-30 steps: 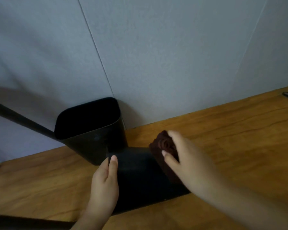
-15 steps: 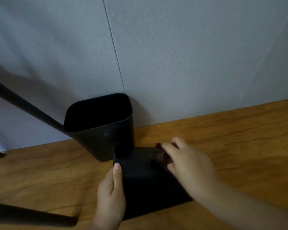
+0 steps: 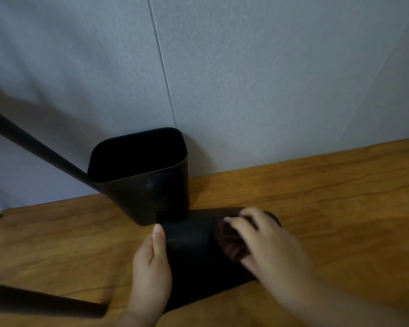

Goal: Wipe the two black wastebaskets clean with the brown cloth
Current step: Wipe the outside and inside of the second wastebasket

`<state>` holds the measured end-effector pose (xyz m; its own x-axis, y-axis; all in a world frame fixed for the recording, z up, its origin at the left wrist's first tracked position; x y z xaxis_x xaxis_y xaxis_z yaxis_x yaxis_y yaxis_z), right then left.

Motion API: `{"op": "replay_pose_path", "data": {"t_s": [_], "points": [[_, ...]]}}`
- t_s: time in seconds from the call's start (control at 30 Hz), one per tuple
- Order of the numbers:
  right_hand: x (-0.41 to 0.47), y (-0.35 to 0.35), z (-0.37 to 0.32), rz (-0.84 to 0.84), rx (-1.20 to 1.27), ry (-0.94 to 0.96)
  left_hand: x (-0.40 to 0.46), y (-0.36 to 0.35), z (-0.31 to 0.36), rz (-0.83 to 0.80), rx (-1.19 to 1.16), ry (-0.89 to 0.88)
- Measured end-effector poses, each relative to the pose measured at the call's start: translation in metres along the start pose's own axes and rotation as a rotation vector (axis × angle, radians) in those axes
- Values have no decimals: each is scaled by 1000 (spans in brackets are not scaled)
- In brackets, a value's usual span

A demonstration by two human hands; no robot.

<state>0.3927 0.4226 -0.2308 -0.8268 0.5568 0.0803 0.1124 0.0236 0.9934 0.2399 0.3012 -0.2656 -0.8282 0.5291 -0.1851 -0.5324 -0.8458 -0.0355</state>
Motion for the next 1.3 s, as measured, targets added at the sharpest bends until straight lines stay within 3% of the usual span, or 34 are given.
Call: {"op": "replay_pose_path", "data": {"t_s": [0.13, 0.23, 0.37, 0.47, 0.53, 0.67, 0.73, 0.97, 1.03, 1.17, 1.3], "points": [[-3, -7, 47, 7, -58, -232, 4, 3, 1, 16, -23, 96], [3, -7, 39, 42, -42, -270, 8, 3, 1, 40, -23, 152], [9, -7, -17, 14, 105, -31, 10, 3, -1, 81, -34, 203], [2, -16, -37, 33, 83, 172, 9, 6, -1, 116, -34, 227], [0, -25, -13, 31, 40, 113, 11, 10, 0, 137, -41, 229], [-1, -30, 56, 79, 15, -213, 15, 12, 0, 151, -34, 231], [0, -28, 58, 129, 50, -258, 17, 9, 0, 139, -42, 229], [-2, -33, -21, 127, 154, 139, 20, -1, 2, 134, -71, 251], [-1, -40, 3, 147, 129, 56, 20, 1, 3, 139, -76, 259], [0, -41, 69, 156, 105, -305, 22, 5, 3, 184, -95, 261], [5, -44, 74, 169, 94, -304, 22, 3, 4, 136, -188, 307]]}}
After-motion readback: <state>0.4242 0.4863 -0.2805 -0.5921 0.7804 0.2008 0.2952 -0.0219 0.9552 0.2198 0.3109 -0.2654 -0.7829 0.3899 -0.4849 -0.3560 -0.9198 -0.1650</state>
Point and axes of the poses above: each hand's wrist, its own x-axis towards the middle knuckle, its own y-axis out of the back of the hand, z = x × y, the point moved 5 cm from there along x, towards the middle knuckle, and after that the axes turned 15 degrees about -x, right-handed, at the moved point
